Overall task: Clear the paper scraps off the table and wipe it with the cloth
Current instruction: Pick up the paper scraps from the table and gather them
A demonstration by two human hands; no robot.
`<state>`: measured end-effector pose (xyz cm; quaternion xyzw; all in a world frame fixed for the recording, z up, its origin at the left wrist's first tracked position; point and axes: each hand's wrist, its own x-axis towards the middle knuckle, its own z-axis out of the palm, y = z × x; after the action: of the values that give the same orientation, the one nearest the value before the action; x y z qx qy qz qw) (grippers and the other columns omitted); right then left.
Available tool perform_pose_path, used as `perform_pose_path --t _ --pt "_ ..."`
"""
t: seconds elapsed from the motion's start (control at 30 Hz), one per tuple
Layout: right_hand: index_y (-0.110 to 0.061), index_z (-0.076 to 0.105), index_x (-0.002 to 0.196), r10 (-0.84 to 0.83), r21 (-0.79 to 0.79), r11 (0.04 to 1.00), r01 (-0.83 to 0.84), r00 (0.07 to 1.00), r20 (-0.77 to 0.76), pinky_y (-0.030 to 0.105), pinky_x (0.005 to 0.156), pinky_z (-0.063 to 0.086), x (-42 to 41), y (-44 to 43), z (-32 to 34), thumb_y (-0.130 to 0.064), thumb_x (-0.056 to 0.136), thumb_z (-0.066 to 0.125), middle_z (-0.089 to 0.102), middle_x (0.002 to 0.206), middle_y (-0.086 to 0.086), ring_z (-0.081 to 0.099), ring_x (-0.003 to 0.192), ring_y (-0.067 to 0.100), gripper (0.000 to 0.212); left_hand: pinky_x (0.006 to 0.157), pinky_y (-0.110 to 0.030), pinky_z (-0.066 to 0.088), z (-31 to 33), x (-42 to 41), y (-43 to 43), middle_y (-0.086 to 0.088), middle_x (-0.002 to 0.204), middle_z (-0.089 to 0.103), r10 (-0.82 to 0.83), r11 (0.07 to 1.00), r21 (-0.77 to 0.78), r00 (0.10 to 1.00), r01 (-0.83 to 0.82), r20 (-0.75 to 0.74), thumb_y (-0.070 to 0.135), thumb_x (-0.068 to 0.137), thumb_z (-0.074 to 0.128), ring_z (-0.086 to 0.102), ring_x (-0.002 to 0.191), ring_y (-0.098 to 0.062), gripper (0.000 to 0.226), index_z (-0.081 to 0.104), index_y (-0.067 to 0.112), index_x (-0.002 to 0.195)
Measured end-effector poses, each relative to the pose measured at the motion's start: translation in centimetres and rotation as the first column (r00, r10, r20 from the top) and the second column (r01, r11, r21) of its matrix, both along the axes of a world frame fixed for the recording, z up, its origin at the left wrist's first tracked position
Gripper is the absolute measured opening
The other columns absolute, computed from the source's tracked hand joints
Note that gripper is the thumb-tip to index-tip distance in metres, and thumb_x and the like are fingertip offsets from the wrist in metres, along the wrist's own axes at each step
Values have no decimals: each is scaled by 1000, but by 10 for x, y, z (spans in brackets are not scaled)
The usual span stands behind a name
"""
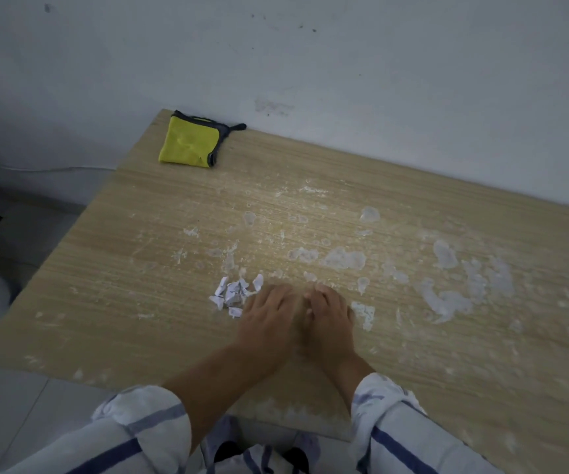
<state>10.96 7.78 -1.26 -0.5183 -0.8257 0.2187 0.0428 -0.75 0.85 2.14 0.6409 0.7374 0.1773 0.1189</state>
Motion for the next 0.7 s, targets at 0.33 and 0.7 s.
perform_pose_path --t 0.33,0.7 --pt "-13 51 130 -51 78 996 45 996 75 45 108 27 57 11 -1 -42 88 15 43 143 10 34 136 26 62 111 -33 -16 -30 56 21 -4 159 -6 -173 930 -338 983 144 -55 36 96 10 -18 143 -17 59 -2 15 149" --pt "-12 55 125 1 101 995 -10 996 91 48 103 35 66 36 -7 -36 90 28 51 137 12 44 130 29 51 117 -38 -9 -28 60 57 -8 158 -9 -16 939 -343 999 0 -44 37 100 20 -14 145 -21 61 -4 10 149"
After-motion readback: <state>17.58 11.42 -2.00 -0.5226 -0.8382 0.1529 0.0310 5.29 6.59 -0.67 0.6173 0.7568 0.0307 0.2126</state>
